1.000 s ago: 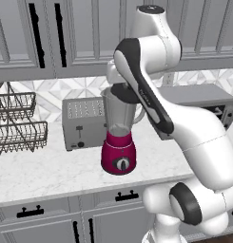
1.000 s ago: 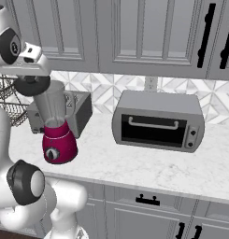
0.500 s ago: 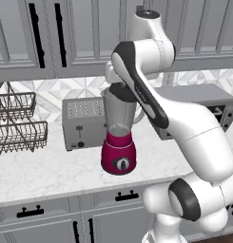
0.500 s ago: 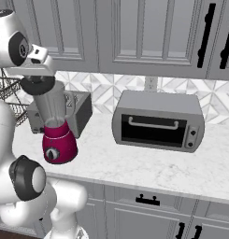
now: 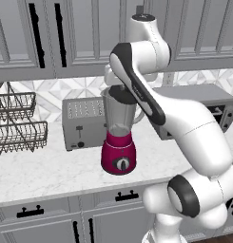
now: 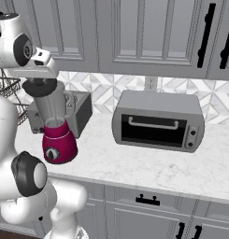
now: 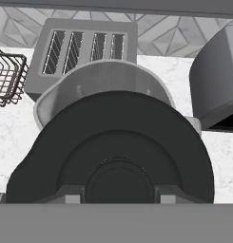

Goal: Close the lid blender by securely placing the lid on top.

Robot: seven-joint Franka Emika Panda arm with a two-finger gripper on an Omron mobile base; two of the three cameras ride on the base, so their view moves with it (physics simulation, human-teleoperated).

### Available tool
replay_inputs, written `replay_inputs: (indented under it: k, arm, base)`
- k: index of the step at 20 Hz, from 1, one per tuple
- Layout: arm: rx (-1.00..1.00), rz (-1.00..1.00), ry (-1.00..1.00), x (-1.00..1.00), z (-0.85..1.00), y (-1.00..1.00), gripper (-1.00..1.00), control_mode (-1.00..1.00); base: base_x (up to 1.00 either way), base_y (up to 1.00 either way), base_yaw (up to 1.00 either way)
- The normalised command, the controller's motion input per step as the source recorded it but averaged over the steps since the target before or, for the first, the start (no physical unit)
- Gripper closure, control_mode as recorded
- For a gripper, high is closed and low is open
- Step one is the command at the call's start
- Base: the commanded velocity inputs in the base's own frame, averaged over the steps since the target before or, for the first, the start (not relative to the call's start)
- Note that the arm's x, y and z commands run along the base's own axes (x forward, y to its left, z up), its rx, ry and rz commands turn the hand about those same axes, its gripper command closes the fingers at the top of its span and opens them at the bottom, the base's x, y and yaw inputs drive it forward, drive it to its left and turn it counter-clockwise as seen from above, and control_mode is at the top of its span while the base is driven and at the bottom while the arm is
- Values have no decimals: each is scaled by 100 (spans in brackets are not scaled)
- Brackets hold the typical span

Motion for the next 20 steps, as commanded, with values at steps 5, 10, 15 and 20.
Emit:
replay_inputs:
  k: [5,10,15,20]
  arm:
    - [0,0,0,31,0,0,100,-100]
    - [0,0,0,39,0,0,100,-100]
    - [0,0,0,26,0,1,100,-100]
    - [0,0,4,0,-8,17,100,-100]
  base:
    - [0,0,0]
    - [0,0,0]
    - [0,0,0]
    - [0,0,0]
